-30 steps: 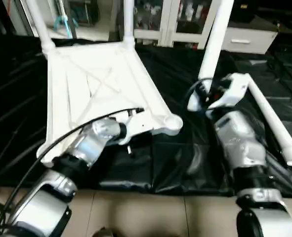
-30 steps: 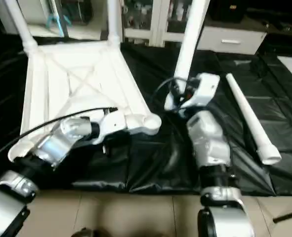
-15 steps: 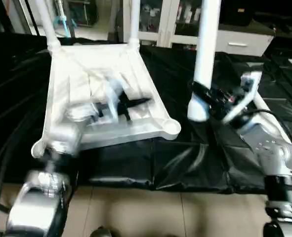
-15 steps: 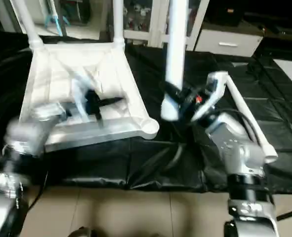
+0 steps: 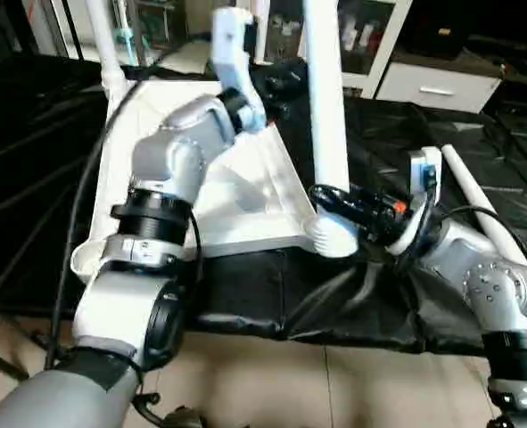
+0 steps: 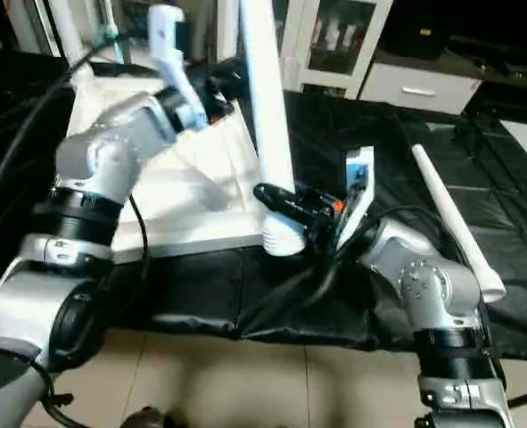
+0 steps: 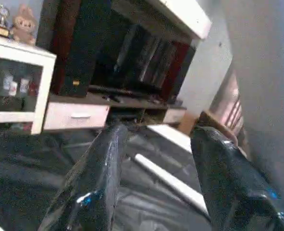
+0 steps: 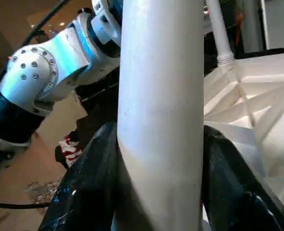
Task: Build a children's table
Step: Insert table leg to table base
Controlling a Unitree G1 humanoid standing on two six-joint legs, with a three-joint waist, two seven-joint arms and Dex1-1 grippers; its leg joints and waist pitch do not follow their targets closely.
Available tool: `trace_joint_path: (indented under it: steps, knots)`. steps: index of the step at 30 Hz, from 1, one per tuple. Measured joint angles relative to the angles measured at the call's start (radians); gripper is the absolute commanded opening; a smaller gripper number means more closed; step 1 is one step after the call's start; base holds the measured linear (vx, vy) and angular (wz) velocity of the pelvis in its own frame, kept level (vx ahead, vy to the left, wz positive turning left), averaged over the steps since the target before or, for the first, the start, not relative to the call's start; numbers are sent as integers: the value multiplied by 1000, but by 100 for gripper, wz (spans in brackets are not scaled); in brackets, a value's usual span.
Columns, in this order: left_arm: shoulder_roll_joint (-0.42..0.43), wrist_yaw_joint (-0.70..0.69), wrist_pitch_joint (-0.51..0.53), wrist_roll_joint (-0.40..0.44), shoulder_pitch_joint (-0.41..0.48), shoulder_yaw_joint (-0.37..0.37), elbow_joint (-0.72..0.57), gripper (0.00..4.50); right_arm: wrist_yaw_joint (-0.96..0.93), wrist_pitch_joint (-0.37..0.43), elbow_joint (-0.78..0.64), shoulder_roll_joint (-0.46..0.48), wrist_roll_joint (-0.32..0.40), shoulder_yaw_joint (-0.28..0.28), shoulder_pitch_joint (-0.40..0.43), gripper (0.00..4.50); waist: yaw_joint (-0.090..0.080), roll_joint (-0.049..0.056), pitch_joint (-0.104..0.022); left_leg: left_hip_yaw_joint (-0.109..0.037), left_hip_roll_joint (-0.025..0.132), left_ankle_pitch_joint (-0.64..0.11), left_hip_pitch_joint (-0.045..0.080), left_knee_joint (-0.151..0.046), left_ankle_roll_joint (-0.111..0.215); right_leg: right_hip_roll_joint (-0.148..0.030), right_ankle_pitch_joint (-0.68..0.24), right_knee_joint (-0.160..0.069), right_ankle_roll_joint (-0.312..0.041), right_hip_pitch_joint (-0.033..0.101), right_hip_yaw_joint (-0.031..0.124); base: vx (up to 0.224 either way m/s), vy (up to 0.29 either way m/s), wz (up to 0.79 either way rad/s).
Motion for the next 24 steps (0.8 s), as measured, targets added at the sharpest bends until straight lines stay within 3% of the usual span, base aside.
trace_joint_path:
  steps: [4,9,12,20,24]
  knots:
    - [-56,0,57,-23,-8,-23,-84,252,6,-23,-13,-2,-12,13,0,186,6,0,0,0,0,0,-1,0,0,0,0,0,0,0,0,0,0,0]
    - [-123,-1,76,-42,-48,-69,-99,252,-7,-47,-13,6,-55,32,-2,186,22,0,0,0,0,0,0,2,0,0,1,0,0,0,0,0,0,0]
    - [-134,-2,77,-42,-57,-70,-115,252,-18,-63,10,9,-93,41,0,186,21,1,0,0,0,0,0,2,-2,0,3,0,0,0,0,0,0,0]
    - [-122,-1,72,-33,-57,-87,-150,252,-37,-84,25,26,-128,59,0,186,22,1,0,0,1,0,0,2,-3,0,4,0,0,1,0,0,0,0]
    - [-61,-6,28,13,-52,-103,-144,252,-39,-85,50,26,-159,75,-9,186,22,1,0,0,1,0,0,2,-3,0,4,1,1,1,0,0,0,0]
